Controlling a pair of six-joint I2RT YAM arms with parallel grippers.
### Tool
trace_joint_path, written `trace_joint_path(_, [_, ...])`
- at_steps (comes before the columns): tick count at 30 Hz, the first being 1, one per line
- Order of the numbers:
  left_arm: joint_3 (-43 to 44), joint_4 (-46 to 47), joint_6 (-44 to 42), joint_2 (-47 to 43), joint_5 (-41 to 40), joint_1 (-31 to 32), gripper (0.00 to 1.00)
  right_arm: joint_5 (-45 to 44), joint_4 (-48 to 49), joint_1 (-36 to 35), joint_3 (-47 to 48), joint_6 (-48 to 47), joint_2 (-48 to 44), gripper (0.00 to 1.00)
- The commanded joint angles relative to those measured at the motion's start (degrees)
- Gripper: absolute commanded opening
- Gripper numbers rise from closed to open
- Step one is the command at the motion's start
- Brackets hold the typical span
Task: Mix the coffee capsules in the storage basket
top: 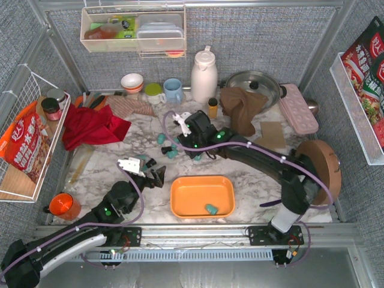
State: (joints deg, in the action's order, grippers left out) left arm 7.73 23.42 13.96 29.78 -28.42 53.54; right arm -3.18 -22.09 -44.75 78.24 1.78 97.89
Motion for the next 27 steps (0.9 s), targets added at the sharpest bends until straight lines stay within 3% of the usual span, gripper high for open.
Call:
trace_joint_path(1, [-0.1,-0.3,0.4,-0.1,-0.5,0.0,0.99,-1.4,-5.5,-1.0,-1.6,3.0,-6.5,0.29])
trace_joint_path(11, [3.4,-5.4,6.5,4.3,-7.3,-0.2,0.99,1.5,-4.3,-10.0,-21.6,8.4,-24.8,0.3])
trace_joint_path(19, [7.7,-11.0,13.5,9.7,-12.7,-0.5,0.99,-1.5,6.8,-12.4,-32.5,10.8,-23.9,0.32])
trace_joint_path(27, [10.4,-20.3,21.0,11.2,-16.4,-1.5,0.99,-1.4,8.6,-12.8,-33.3,10.2,-19.8,0.56])
